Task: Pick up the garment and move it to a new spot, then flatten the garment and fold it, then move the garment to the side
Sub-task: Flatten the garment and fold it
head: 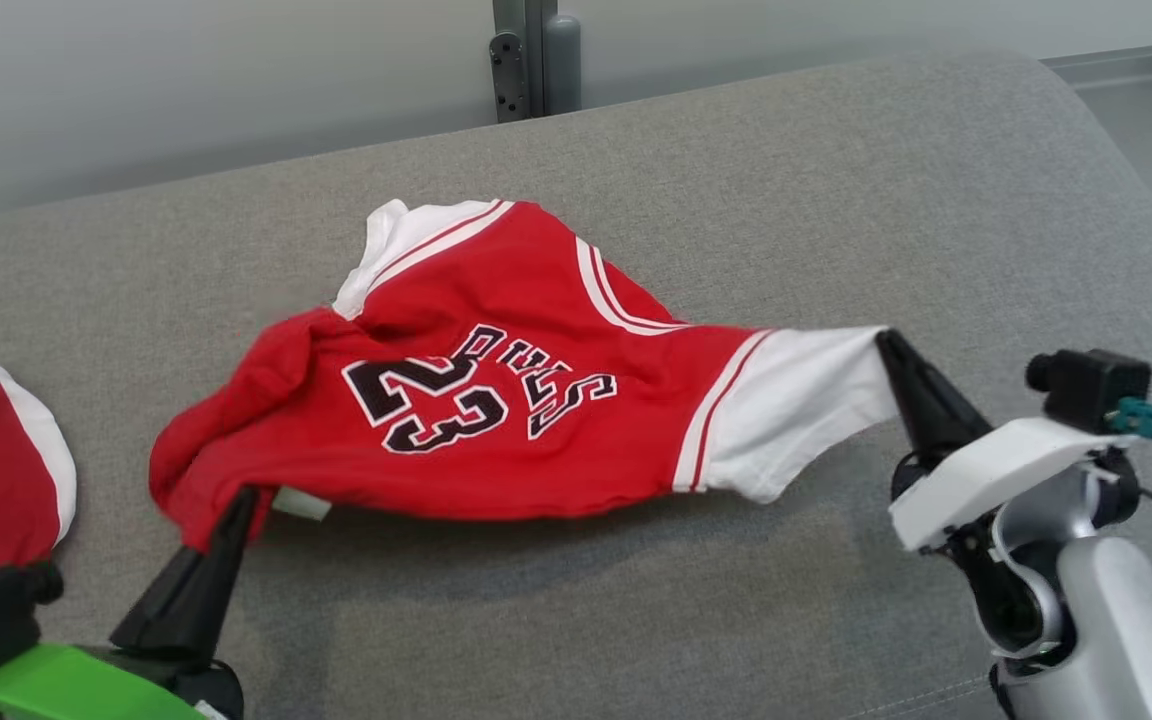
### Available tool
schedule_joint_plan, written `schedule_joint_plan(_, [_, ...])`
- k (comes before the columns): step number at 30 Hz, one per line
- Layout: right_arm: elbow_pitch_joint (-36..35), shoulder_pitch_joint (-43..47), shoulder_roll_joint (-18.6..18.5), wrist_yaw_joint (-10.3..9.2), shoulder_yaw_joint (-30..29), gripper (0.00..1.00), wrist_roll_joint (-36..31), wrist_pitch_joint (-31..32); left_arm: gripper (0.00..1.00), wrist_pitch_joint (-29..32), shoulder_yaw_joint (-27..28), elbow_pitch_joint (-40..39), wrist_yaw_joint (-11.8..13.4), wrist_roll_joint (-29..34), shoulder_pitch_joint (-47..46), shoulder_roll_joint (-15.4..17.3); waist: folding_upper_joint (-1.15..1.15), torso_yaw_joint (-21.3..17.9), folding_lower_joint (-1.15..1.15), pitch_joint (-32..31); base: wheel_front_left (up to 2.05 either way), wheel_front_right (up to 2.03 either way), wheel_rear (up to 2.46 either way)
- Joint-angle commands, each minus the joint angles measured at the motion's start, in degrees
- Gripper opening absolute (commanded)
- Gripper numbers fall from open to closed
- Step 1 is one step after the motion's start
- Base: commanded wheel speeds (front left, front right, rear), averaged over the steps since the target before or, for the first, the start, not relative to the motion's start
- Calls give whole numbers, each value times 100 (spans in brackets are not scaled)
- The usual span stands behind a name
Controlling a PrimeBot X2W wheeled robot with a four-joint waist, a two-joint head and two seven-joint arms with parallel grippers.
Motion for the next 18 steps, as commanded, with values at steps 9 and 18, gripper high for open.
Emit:
schedule_joint_plan(9, [-3090,2,73,1,-1168,0,698,892,0,635,810,-1739,193,-702,-833,701,0,-230,0,225,0,0,0])
schedule_joint_plan(18, [-3870,-1712,-43,1,-2201,0,805,1821,0,1387,1002,-1930,432,-1547,-2879,1517,0,-353,0,919,0,0,0])
